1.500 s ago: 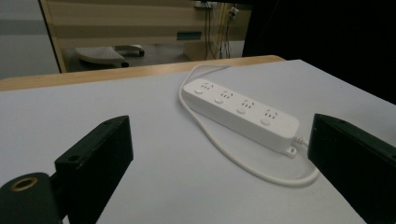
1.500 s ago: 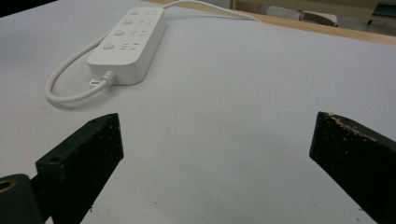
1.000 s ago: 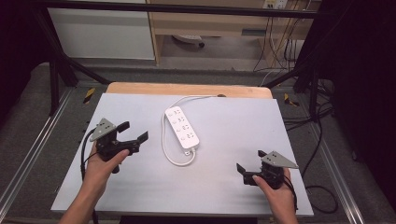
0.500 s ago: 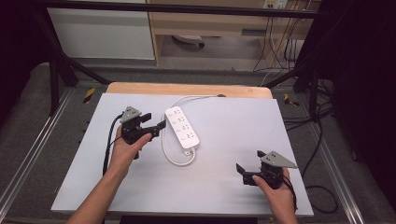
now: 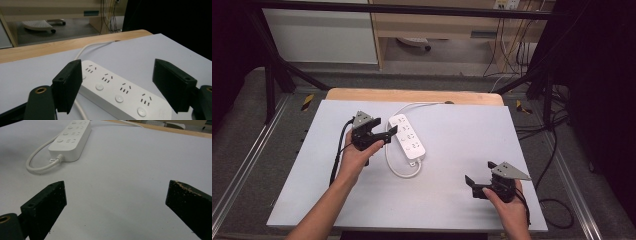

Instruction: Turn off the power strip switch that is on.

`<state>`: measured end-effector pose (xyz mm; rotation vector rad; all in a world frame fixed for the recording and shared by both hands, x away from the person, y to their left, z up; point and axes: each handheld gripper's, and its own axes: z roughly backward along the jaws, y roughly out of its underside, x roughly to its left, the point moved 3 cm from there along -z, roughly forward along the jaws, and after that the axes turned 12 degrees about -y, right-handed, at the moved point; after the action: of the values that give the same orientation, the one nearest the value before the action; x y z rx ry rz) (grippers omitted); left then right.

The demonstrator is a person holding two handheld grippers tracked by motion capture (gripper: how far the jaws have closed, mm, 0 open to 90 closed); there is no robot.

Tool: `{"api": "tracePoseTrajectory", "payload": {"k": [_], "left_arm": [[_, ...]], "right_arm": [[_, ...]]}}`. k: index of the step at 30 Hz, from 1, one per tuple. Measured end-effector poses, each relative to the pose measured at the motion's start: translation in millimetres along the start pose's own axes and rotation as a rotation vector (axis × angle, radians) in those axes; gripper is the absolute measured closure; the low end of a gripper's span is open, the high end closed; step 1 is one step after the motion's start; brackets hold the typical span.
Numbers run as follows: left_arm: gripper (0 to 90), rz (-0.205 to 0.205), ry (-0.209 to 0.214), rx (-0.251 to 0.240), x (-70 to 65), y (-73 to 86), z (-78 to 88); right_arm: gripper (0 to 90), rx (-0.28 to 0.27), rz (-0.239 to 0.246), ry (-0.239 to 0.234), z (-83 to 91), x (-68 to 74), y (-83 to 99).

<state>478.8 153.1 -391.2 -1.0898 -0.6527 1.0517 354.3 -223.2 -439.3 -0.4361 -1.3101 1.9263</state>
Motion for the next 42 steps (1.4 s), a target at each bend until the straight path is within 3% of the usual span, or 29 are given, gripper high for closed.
{"api": "tracePoseTrajectory", "payload": {"k": [7,12,17,30,42], "left_arm": [[31.2,-0.005,0.022,0.022,-5.7,5.9,-11.1],[43.9,0.002,0.029,0.034,-7.4,9.3,-16.5],[48.1,0.017,0.025,0.046,-8.8,12.1,-21.1],[71.5,0.013,0.036,0.082,-11.2,19.2,-30.5],[85.5,-0.018,0.047,0.125,-15.8,28.6,-39.7]], "right_arm": [[3.5,0.004,0.006,0.001,-0.5,-0.4,0.2],[3.5,0.007,0.005,0.001,-0.7,-1.0,0.5],[3.5,0.010,0.003,0.001,-0.5,-1.4,0.8],[3.6,0.009,0.002,0.003,0.7,-2.6,0.4],[3.6,0.021,0.010,-0.002,-1.5,-2.0,0.9]]}}
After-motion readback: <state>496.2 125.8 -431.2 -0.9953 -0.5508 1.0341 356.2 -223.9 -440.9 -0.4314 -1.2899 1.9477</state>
